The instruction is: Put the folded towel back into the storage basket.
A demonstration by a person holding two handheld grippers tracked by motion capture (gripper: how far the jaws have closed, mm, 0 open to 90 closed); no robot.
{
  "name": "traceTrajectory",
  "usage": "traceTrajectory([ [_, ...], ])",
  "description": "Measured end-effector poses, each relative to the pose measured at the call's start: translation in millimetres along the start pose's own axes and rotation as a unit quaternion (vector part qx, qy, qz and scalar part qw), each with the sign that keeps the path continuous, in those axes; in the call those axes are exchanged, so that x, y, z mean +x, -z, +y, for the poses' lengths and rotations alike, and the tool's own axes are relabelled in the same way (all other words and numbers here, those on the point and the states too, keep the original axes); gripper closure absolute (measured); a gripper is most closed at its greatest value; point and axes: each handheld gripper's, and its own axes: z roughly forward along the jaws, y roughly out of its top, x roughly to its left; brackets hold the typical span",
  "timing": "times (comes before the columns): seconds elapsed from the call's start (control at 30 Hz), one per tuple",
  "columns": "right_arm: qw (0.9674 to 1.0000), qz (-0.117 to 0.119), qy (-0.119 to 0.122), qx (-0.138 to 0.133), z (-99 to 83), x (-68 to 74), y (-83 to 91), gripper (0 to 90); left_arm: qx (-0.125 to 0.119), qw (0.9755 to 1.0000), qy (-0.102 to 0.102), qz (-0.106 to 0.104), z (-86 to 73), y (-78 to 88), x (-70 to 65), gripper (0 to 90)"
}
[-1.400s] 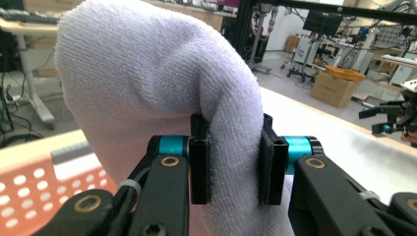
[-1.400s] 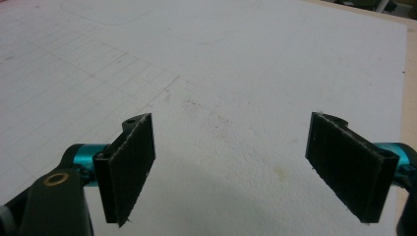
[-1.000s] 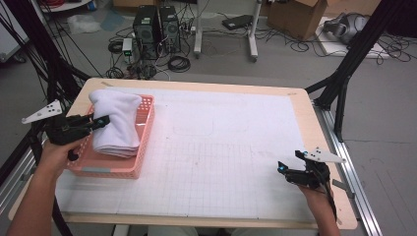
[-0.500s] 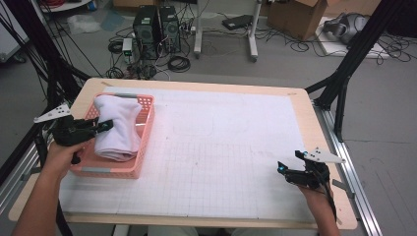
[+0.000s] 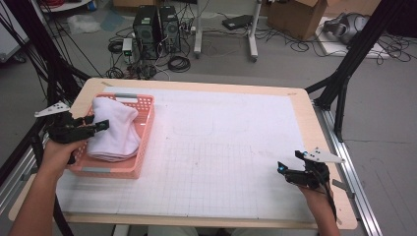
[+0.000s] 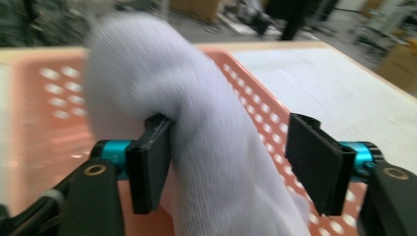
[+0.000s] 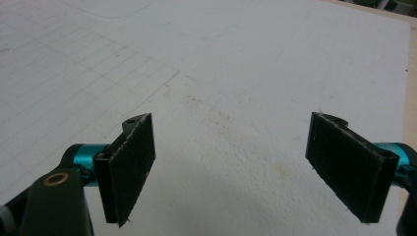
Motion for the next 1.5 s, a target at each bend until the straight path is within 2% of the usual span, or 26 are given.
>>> traceTrajectory([
  [0.07, 1.0, 0.0, 0.001, -0.001, 0.1, 0.0, 0.0, 17.7, -0.015, 0.9987, -0.014, 0.047, 5.9, 6.8, -3.3, 34.0],
  [0.1, 1.0, 0.0, 0.001, 0.0, 0.3, 0.2, 0.3, 17.7, -0.023, 0.9978, -0.017, 0.059, 8.2, 9.2, -5.6, 34.3],
  [0.17, 1.0, 0.001, 0.001, -0.001, 0.5, 0.4, 0.4, 17.7, -0.029, 0.9974, -0.024, 0.062, 10.2, 10.8, -10.6, 34.9],
  [0.27, 1.0, 0.001, 0.001, -0.001, 0.7, 0.4, 0.5, 17.6, -0.014, 0.998, -0.029, 0.054, 8.6, 6.6, -15.9, 36.3],
  [0.3, 1.0, 0.002, 0.001, -0.001, 0.7, 0.5, 0.4, 17.7, 0.011, 0.9977, -0.036, 0.057, 4.1, -1.2, -20.2, 36.8],
  [0.37, 1.0, 0.002, 0.002, -0.002, 0.8, 0.6, 0.6, 17.7, 0.03, 0.9975, -0.033, 0.056, -2.1, -9.3, -21.0, 36.8],
  [0.47, 1.0, 0.001, 0.002, -0.003, 0.8, -0.2, 1.7, 17.6, 0.074, 0.9939, -0.033, 0.074, -10.6, -22.7, -23.0, 36.8],
  [0.5, 1.0, 0.0, 0.0, -0.004, 0.7, -0.4, 2.0, 17.7, 0.074, 0.9939, -0.033, 0.074, -10.6, -22.7, -23.0, 36.8],
  [0.53, 1.0, 0.001, -0.001, -0.005, 0.6, -1.0, 2.0, 17.7, 0.099, 0.9909, -0.034, 0.085, -10.6, -30.2, -26.1, 36.8],
  [0.57, 1.0, 0.0, 0.0, -0.004, 0.5, -1.2, 1.9, 17.7, 0.099, 0.9909, -0.034, 0.085, -10.6, -30.2, -26.1, 36.1],
  [0.6, 1.0, 0.001, -0.001, -0.003, 0.5, -0.8, 1.8, 17.7, 0.117, 0.9867, -0.046, 0.103, -9.7, -38.2, -30.8, 35.6],
  [0.63, 1.0, 0.001, 0.001, -0.003, 0.7, -0.6, 1.2, 17.6, 0.133, 0.9836, -0.049, 0.112, -10.1, -42.9, -32.3, 35.2],
  [0.7, 1.0, 0.002, 0.003, -0.002, 1.1, 0.6, 0.8, 17.7, 0.153, 0.9787, -0.052, 0.126, -12.0, -51.8, -33.9, 34.6],
  [0.73, 1.0, 0.003, 0.002, -0.002, 1.3, 1.0, 0.7, 17.6, 0.161, 0.9767, -0.051, 0.133, -13.0, -55.4, -33.5, 34.7],
  [0.77, 1.0, 0.003, 0.002, -0.002, 1.3, 1.0, 0.7, 17.6, 0.161, 0.9767, -0.051, 0.133, -13.0, -55.4, -33.5, 34.8],
  [0.8, 1.0, 0.002, 0.002, -0.001, 1.0, 0.9, 0.8, 17.7, 0.17, 0.9742, -0.051, 0.139, -13.9, -58.6, -33.1, 35.0],
  [0.83, 1.0, 0.002, 0.002, -0.003, 1.0, 0.4, 1.0, 17.7, 0.183, 0.9703, -0.047, 0.151, -15.8, -64.5, -31.4, 35.0],
  [0.87, 1.0, 0.002, 0.001, -0.002, 0.8, 0.2, 1.3, 17.7, 0.192, 0.9685, -0.044, 0.152, -16.7, -67.0, -29.9, 35.0],
  [0.9, 1.0, 0.002, 0.002, -0.003, 0.6, -0.4, 1.4, 17.7, 0.199, 0.9674, -0.039, 0.151, -17.8, -69.6, -28.6, 35.0],
  [0.93, 1.0, 0.002, 0.001, -0.003, 0.6, -0.5, 1.5, 17.6, 0.199, 0.9674, -0.039, 0.151, -17.8, -69.6, -28.6, 35.0],
  [0.97, 1.0, 0.002, 0.001, -0.003, 0.6, -0.5, 1.3, 17.6, 0.214, 0.9653, -0.029, 0.147, -20.4, -74.9, -25.7, 35.0],
  [1.0, 1.0, 0.002, 0.003, -0.002, 0.6, -0.5, 1.3, 17.7, 0.219, 0.9648, -0.025, 0.144, -21.6, -77.5, -24.7, 35.0],
  [1.17, 1.0, 0.004, 0.003, -0.001, 0.8, 0.3, 0.5, 17.7, 0.227, 0.9645, -0.011, 0.135, -24.1, -85.5, -23.8, 33.7],
  [1.23, 1.0, 0.004, 0.001, -0.001, 0.7, 0.3, 0.5, 17.6, 0.222, 0.9672, 0.003, 0.123, -24.8, -87.7, -21.7, 33.6],
  [1.3, 1.0, 0.004, 0.001, 0.0, 0.6, 0.3, 0.4, 17.7, 0.219, 0.9702, 0.002, 0.103, -25.5, -88.0, -20.4, 35.6],
  [1.5, 1.0, 0.005, 0.004, 0.001, 0.7, 0.6, 0.2, 17.6, 0.205, 0.9777, -0.028, 0.036, -28.6, -89.1, -20.8, 45.1],
])
